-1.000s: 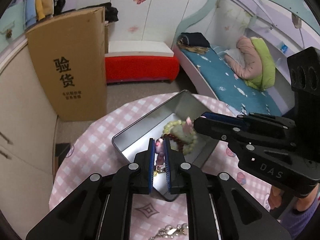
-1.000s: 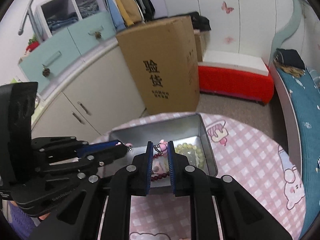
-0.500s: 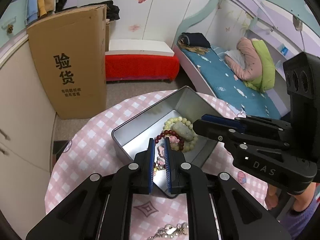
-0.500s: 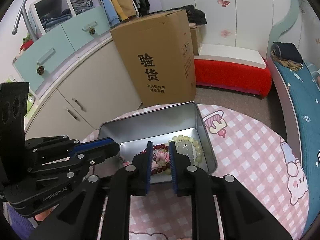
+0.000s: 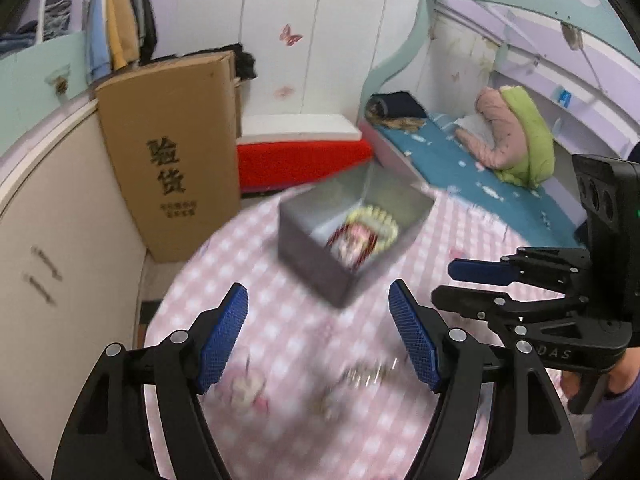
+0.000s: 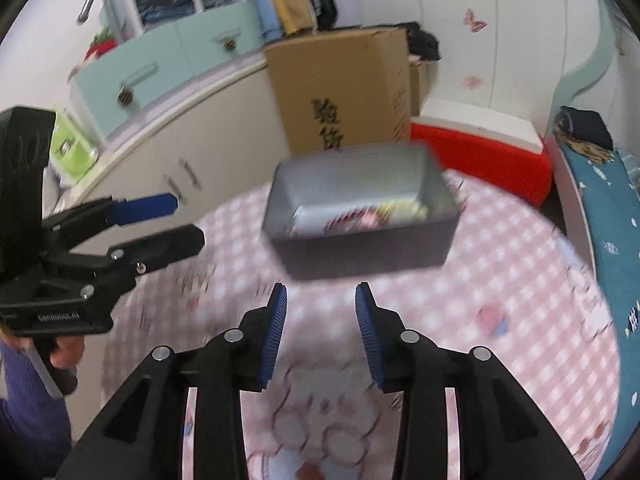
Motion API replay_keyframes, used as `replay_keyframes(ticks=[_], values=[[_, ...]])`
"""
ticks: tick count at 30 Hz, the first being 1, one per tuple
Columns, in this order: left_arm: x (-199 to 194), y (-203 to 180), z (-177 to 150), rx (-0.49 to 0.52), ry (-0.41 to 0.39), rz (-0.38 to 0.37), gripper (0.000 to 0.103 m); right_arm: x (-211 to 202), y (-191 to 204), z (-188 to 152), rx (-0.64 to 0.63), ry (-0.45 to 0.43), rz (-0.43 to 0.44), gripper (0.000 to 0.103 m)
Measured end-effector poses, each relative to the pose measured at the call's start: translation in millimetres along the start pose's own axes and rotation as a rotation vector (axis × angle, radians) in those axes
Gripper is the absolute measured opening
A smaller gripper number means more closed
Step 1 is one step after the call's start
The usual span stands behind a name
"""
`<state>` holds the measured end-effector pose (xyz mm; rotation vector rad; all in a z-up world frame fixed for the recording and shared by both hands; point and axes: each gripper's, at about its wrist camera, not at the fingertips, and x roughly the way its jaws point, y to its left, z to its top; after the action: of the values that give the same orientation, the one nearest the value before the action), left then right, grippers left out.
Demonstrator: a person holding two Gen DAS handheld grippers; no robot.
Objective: Organize jewelry
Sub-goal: 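Withdraw both grippers from the tin over the pearl chain keychain, then grasp the pearl chain keychain with the right gripper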
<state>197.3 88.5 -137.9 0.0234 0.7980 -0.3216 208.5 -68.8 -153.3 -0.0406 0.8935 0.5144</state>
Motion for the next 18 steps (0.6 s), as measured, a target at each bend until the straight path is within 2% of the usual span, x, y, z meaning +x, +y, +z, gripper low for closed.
replay_keyframes(ticks=[6, 13, 18], values=[[12.8, 2.7, -51.9, -0.049, 0.091, -0.002, 0.071, 28.9, 22.8, -28.4, -0.032, 0.082, 0.053, 0.036], [18.2, 7.6, -67.5, -0.07, 0.104, 0.03, 0.071, 39.8, 37.1, -41.0, -0.035, 0.086, 0.022, 0.036], [23.3, 8.4, -69.2, -0.067, 0.117, 0.023, 0.071, 42.3, 37.3, -41.0, -0.029, 0.065, 0.006, 0.035]])
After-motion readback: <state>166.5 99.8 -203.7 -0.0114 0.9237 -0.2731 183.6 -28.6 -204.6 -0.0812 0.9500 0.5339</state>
